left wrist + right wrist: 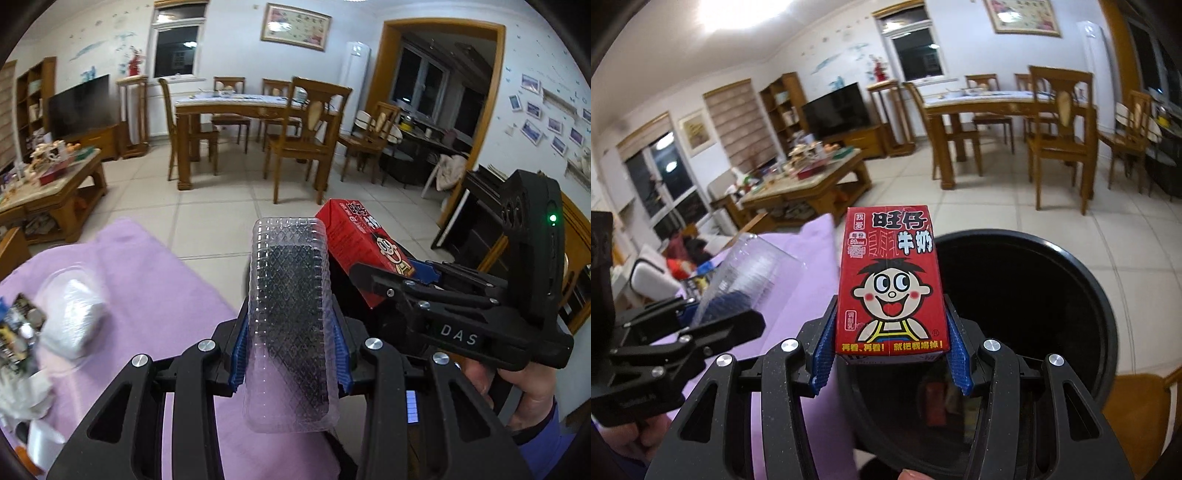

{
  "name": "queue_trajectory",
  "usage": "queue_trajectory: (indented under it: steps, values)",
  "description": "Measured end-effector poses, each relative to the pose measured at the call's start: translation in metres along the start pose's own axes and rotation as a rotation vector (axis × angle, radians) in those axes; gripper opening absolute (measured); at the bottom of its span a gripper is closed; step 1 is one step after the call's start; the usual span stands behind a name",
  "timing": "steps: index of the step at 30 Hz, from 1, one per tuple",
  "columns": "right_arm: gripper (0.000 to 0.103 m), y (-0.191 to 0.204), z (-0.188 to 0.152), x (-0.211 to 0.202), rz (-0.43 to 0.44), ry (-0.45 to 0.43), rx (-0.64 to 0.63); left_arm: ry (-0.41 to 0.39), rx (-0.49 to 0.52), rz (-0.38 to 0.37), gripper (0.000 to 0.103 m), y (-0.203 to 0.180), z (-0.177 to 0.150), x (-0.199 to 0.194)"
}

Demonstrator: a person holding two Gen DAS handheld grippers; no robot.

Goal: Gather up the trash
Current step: 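Carry both items over the black bin and open both grippers to drop them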

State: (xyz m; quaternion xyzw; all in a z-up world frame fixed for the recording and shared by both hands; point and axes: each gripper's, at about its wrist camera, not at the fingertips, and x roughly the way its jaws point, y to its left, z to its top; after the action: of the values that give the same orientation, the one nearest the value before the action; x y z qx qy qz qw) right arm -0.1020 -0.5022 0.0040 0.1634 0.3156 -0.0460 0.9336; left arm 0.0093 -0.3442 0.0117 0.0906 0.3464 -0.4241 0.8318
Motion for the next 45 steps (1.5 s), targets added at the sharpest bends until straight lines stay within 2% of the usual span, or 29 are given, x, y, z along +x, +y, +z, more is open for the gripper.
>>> queue_trajectory:
  steps: [7, 17, 27, 45]
  values:
    - [0.051, -0.046, -0.009, 0.001, -0.019, 0.006, 0.063, 0.045, 0.028, -0.022, 0.038, -0.015, 0.003, 0.038]
    - [0.051, -0.079, -0.019, 0.011, -0.073, 0.030, 0.121, 0.095, 0.028, -0.030, 0.038, -0.022, 0.002, 0.074]
    - [0.051, -0.087, -0.028, 0.026, -0.087, 0.060, 0.138, 0.139, 0.040, -0.033, 0.038, -0.028, 0.000, 0.095]
    - [0.051, -0.084, -0.037, 0.042, -0.096, 0.077, 0.154, 0.141, 0.055, -0.028, 0.041, -0.038, -0.003, 0.098]
